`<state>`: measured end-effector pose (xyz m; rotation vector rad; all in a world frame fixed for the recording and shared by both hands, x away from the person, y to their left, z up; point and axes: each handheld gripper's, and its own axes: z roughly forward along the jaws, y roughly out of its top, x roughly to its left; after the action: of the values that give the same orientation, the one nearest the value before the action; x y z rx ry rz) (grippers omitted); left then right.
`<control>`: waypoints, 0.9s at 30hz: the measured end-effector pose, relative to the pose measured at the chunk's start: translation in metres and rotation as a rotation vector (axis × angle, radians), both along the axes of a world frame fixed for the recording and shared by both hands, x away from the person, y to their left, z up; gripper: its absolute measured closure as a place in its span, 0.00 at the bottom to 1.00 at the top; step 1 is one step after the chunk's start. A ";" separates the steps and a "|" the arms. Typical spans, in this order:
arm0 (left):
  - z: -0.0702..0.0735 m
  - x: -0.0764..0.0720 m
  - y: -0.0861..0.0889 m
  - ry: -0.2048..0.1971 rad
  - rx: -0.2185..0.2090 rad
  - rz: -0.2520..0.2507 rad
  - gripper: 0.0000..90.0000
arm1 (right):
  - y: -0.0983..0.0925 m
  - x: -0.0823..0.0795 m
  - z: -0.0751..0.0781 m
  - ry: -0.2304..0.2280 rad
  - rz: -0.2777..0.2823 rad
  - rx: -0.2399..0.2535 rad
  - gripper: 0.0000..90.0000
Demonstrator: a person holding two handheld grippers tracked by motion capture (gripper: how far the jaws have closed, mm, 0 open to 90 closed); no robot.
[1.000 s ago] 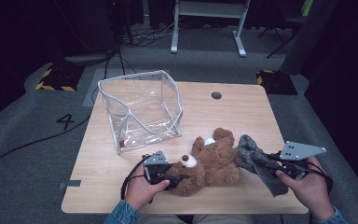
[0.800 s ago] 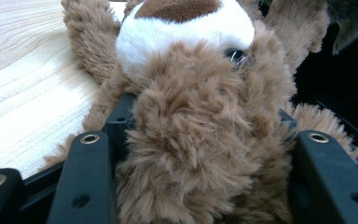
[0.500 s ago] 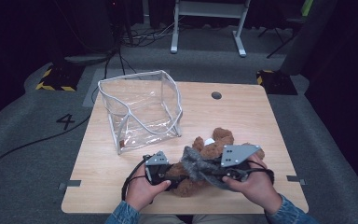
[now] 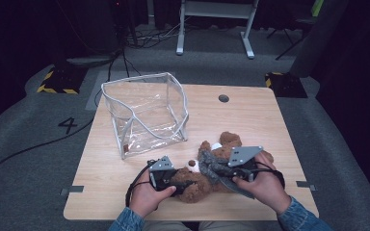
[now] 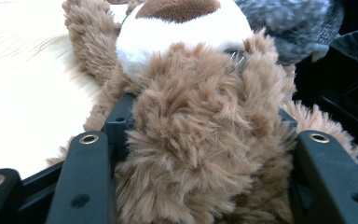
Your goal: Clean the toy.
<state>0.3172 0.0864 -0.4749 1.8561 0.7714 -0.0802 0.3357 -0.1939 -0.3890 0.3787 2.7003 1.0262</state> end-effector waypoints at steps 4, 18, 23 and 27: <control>0.000 0.001 0.000 -0.008 0.001 0.000 0.50 | -0.024 -0.001 -0.002 0.012 -0.041 0.020 0.84; -0.003 0.004 0.004 0.022 -0.033 0.009 0.49 | -0.114 -0.008 0.000 -0.001 -0.292 0.000 0.84; -0.003 0.005 0.004 0.017 -0.027 0.014 0.49 | -0.107 -0.017 -0.013 0.027 -0.255 0.008 0.84; -0.003 0.005 0.004 0.015 -0.024 0.014 0.49 | -0.080 -0.026 -0.011 0.020 -0.145 0.094 0.84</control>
<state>0.3218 0.0907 -0.4780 1.8293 0.7909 -0.0936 0.3094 -0.2743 -0.4000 0.5956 2.6032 1.1150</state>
